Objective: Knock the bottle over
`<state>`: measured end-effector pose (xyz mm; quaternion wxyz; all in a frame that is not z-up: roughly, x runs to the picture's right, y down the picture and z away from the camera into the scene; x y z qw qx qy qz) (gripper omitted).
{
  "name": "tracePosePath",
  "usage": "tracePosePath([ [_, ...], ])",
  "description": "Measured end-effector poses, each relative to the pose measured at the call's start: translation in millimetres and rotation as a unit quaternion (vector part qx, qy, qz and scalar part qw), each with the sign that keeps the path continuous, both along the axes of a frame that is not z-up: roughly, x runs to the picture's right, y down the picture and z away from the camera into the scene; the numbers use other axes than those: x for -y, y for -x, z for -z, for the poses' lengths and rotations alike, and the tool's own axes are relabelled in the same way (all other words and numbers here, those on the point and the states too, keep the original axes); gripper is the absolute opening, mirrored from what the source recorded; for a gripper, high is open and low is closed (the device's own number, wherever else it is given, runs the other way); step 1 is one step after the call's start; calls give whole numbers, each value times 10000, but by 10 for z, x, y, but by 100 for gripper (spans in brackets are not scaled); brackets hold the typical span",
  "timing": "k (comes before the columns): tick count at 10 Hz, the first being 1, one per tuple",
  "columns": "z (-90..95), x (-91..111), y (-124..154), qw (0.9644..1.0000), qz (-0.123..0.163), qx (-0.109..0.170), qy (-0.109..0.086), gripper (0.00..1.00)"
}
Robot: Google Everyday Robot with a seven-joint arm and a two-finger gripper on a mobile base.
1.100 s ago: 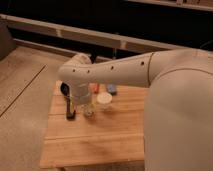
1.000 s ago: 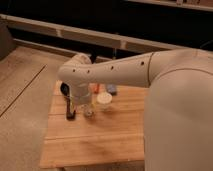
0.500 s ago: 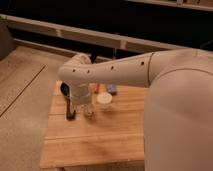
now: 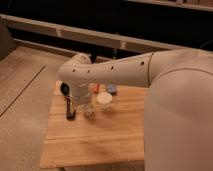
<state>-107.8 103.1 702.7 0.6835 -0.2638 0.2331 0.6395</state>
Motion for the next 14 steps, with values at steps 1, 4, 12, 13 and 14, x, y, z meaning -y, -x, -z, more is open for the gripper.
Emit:
tracePosePath([
  [1, 0, 0, 0, 10000, 0, 0, 0, 65],
  [4, -41, 70, 6, 9998, -163, -80, -57, 51],
  [12, -466, 192, -230, 9968, -413, -555, 400, 0],
  [13, -509, 210, -184, 9975, -321, -477, 406, 0],
  [14, -581, 270, -140, 9987, -177, -355, 311, 0],
])
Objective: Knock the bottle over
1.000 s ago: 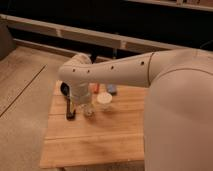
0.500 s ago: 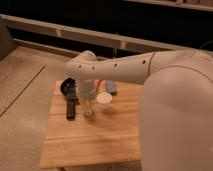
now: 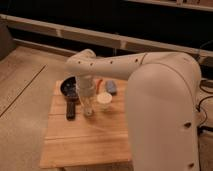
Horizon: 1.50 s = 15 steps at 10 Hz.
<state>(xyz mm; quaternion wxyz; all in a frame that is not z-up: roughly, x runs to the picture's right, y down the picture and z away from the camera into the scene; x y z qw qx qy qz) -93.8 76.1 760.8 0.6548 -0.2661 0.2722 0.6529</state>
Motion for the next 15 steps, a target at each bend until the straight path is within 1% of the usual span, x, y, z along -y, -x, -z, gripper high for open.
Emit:
tracePosePath([
  [1, -48, 60, 29, 9998, 96, 103, -145, 0],
  [2, -102, 177, 80, 9983, 238, 279, -458, 0],
  [3, -131, 315, 115, 9945, 413, 439, -858, 0],
  [4, -141, 417, 132, 9897, 568, 547, -1199, 0],
  [5, -131, 505, 155, 9826, 700, 634, -1597, 0],
  [6, -103, 550, 152, 9762, 784, 685, -1902, 0],
  [7, -67, 556, 135, 9702, 852, 717, -2151, 0],
  [8, -24, 530, 114, 9647, 926, 736, -2354, 0],
  [10, 10, 431, 20, 9611, 1002, 656, -2488, 0],
  [11, 18, 378, -11, 9601, 1049, 624, -2517, 0],
  [13, 14, 287, -49, 9595, 1182, 568, -2493, 0],
  [14, -2, 236, -66, 9600, 1260, 523, -2447, 0],
  [15, -5, 223, -69, 9602, 1275, 511, -2430, 0],
])
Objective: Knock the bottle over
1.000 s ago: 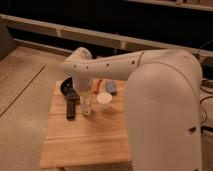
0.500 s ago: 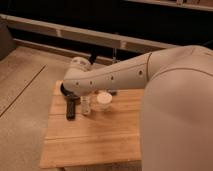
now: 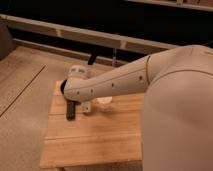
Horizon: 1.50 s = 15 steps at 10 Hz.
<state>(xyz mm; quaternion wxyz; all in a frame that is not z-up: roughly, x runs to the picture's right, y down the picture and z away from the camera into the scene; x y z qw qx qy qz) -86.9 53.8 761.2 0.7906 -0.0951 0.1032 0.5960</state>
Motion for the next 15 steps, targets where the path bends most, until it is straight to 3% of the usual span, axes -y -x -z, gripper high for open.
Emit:
tracePosePath([
  [3, 8, -25, 27, 10000, 8, 10, 34, 0],
  [4, 8, -25, 31, 10000, 11, 13, 35, 5],
  [9, 6, -28, 31, 10000, 16, 13, 38, 55],
  [12, 5, -28, 29, 10000, 16, 13, 38, 79],
  [15, 6, -28, 29, 10000, 16, 12, 37, 80],
])
